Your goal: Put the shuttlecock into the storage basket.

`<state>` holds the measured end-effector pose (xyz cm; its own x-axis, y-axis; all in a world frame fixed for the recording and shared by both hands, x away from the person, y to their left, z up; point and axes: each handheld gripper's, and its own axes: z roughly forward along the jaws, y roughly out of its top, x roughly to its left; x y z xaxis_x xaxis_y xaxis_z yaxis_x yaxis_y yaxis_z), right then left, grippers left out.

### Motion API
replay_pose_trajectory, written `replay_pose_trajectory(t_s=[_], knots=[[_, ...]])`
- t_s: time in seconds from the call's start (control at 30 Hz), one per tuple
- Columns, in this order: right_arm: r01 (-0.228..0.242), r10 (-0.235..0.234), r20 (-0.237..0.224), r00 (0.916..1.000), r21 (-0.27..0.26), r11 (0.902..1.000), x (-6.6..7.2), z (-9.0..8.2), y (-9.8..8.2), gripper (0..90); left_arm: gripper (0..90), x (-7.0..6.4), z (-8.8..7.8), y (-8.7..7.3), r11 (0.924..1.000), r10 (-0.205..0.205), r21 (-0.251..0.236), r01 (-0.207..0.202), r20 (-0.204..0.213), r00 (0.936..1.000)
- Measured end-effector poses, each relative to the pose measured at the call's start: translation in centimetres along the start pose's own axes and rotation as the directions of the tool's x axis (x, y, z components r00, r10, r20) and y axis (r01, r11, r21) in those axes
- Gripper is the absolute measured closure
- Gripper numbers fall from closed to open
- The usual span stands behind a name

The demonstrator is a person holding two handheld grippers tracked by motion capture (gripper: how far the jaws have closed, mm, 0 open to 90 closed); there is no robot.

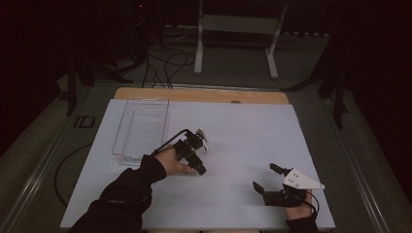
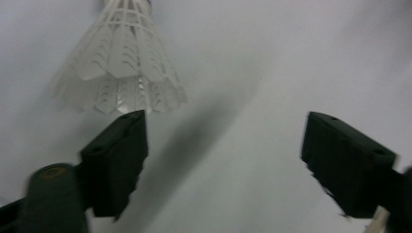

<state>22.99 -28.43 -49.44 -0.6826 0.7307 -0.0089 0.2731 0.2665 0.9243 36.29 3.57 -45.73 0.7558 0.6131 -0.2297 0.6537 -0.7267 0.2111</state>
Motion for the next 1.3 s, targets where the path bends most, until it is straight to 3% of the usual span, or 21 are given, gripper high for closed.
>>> replay_pose_trajectory(t_s=[0.17,0.3,0.87,1.3], knots=[[-0.003,0.003,0.003,1.0000,0.001,1.0000,0.0,0.0,0.0,10.2,35.2,0.4,0.6,0.3,1.0000,-0.002,0.007,0.002,-0.025,0.9997],[-0.003,0.003,0.001,1.0000,0.001,1.0000,0.0,0.0,0.0,10.2,41.9,0.7,0.9,0.5,0.9999,-0.012,-0.004,0.012,-0.037,0.9993],[-0.006,0.006,0.001,1.0000,0.001,1.0000,0.0,-0.1,0.0,10.2,60.8,1.5,2.3,1.7,0.9980,-0.055,-0.034,0.054,-0.040,0.9977],[-0.003,0.003,-0.001,1.0000,0.004,1.0000,-0.1,0.0,0.0,10.2,79.2,2.2,2.5,2.3,0.9963,-0.075,-0.047,0.072,-0.070,0.9947]])
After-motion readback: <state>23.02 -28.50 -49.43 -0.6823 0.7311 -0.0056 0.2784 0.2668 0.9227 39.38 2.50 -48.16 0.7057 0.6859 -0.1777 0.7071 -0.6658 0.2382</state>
